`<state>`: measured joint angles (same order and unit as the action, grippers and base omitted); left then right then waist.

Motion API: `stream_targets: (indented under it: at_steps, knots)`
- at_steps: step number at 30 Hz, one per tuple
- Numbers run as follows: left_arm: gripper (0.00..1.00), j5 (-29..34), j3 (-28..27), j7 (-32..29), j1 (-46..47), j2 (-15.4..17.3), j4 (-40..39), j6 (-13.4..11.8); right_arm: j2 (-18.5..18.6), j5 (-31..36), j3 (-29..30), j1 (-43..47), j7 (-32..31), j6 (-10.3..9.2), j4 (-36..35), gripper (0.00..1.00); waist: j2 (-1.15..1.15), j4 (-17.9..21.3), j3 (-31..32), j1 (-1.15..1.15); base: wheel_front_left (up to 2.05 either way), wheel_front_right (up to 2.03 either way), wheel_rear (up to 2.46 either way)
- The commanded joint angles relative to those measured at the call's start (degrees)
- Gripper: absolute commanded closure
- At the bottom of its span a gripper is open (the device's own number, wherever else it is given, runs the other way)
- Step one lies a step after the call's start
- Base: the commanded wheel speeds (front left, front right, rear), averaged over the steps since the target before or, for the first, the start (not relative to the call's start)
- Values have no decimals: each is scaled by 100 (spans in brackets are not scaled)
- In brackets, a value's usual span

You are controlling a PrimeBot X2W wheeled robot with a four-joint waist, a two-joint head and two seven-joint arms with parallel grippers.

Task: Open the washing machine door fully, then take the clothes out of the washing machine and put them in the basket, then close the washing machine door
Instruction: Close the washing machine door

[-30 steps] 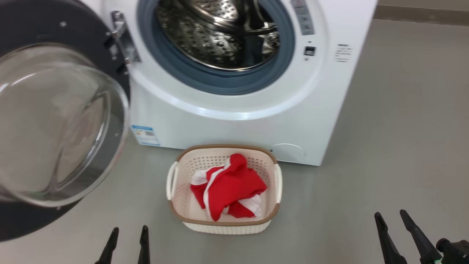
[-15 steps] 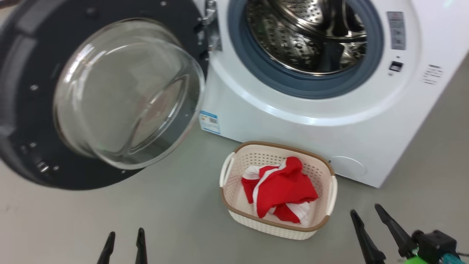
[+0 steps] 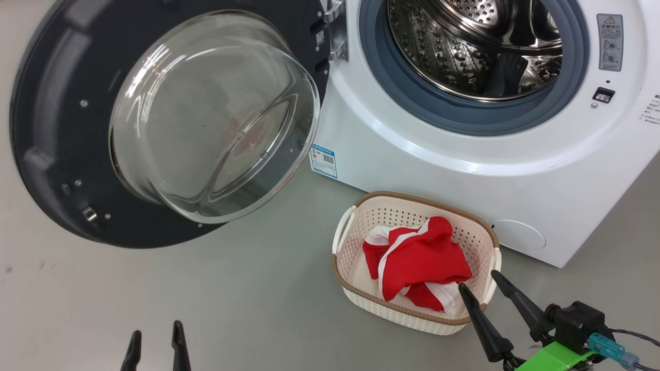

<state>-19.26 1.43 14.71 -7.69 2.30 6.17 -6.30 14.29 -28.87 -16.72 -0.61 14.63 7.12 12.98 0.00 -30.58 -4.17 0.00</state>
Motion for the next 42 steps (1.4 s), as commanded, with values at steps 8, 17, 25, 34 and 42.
stream_targets:
  at_steps: [8, 17, 25, 34, 42]
  knots:
    - [100, -124, -358, 29, 128, 58, -318, 12, 68, -122, -64, -102, 37, 36, -84, 0, 0, 37, 50, 0, 0, 0, 0]
    - [100, 344, -1688, 29, 1209, 86, -1348, 676, -78, -46, 226, 156, 37, 36, -157, 0, 0, 81, 52, 0, 0, 0, 0]
    - [100, -56, -2732, 29, 2767, 742, -1113, 1281, -178, 29, 483, 297, 37, 36, -257, 0, 0, 111, -43, 0, 0, 0, 0]
    - [100, -1419, -2629, -31, 4660, 2052, 1283, 1376, -168, 119, 721, 381, 37, 36, -408, 0, 0, 166, -257, 0, 0, 0, 0]
    - [100, -3108, -2000, -1203, 5505, 2856, 3260, 1378, -60, 144, 717, 270, 37, 36, -497, 0, 0, 331, -580, 0, 0, 0, 0]
